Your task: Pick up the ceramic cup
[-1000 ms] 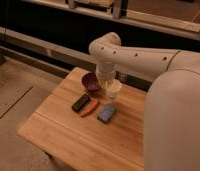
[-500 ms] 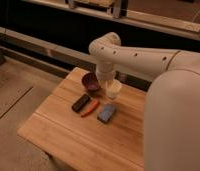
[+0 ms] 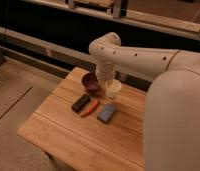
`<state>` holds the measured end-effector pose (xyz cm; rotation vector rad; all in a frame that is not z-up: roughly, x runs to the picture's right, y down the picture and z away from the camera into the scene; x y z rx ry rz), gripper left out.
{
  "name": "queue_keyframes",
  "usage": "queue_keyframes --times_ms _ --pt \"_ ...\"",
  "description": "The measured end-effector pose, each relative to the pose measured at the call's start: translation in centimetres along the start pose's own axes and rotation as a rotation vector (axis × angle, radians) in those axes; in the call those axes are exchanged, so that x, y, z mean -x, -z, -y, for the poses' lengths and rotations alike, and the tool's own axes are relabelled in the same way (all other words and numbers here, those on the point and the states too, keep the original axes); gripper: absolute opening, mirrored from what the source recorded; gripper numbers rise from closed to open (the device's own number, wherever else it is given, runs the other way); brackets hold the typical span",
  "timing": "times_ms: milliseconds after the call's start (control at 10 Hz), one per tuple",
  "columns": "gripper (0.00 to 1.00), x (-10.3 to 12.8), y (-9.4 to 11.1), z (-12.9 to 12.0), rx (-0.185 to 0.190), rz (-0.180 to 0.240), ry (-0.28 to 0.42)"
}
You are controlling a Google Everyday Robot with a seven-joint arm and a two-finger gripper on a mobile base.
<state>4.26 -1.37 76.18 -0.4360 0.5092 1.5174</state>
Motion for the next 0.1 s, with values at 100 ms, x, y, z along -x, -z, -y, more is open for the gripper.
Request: queue_keyframes --times_ms 100 --pt "0.00 0.01 0.01 0.02 0.000 0.000 0.000"
